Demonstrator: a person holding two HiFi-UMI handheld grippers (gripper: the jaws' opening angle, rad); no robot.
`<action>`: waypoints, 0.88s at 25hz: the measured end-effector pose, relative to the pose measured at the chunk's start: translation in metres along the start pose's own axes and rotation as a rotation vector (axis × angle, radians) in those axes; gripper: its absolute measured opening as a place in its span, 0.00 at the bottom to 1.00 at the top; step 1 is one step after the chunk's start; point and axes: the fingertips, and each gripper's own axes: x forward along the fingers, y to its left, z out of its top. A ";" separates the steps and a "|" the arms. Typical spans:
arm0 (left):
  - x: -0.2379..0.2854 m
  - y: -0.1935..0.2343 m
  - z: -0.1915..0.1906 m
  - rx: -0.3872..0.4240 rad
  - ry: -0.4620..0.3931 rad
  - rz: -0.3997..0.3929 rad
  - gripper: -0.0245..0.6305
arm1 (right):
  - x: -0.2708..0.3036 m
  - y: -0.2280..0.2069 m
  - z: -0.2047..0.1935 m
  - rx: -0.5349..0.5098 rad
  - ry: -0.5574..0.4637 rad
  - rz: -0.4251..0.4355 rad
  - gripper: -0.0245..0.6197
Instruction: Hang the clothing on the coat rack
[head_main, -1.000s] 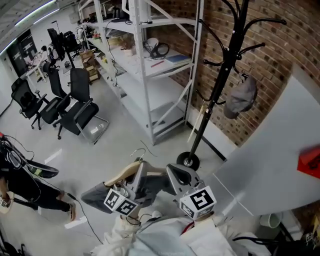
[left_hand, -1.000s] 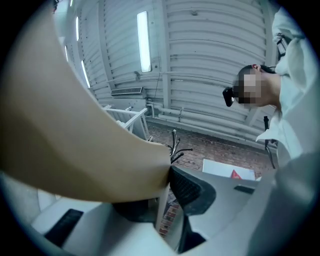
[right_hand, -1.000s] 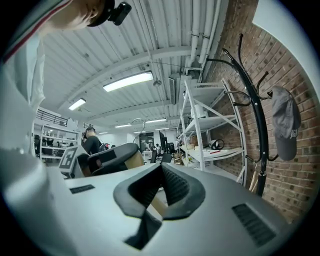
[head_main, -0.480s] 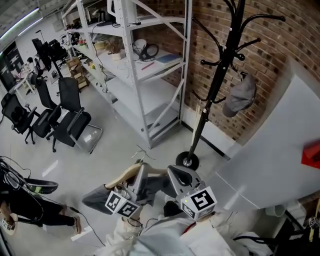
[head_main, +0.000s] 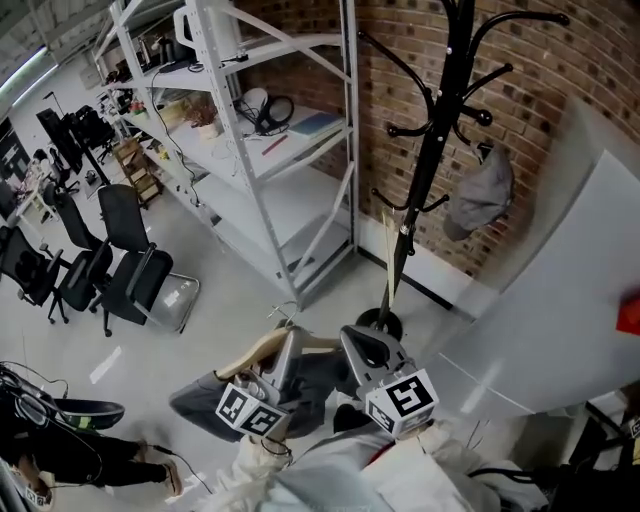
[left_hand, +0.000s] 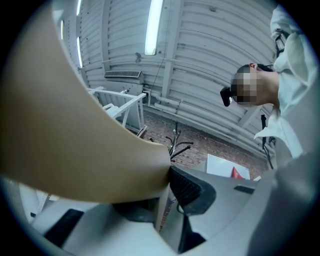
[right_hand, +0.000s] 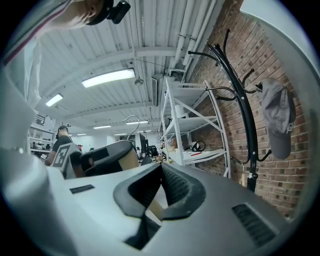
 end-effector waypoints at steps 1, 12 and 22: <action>0.009 0.004 -0.002 -0.005 0.005 -0.013 0.19 | 0.006 -0.008 0.001 0.004 -0.006 -0.014 0.08; 0.105 0.039 -0.022 -0.078 0.045 -0.144 0.19 | 0.050 -0.095 0.024 -0.006 -0.051 -0.130 0.08; 0.200 0.055 -0.059 -0.119 0.099 -0.232 0.19 | 0.070 -0.187 0.040 -0.005 -0.070 -0.219 0.08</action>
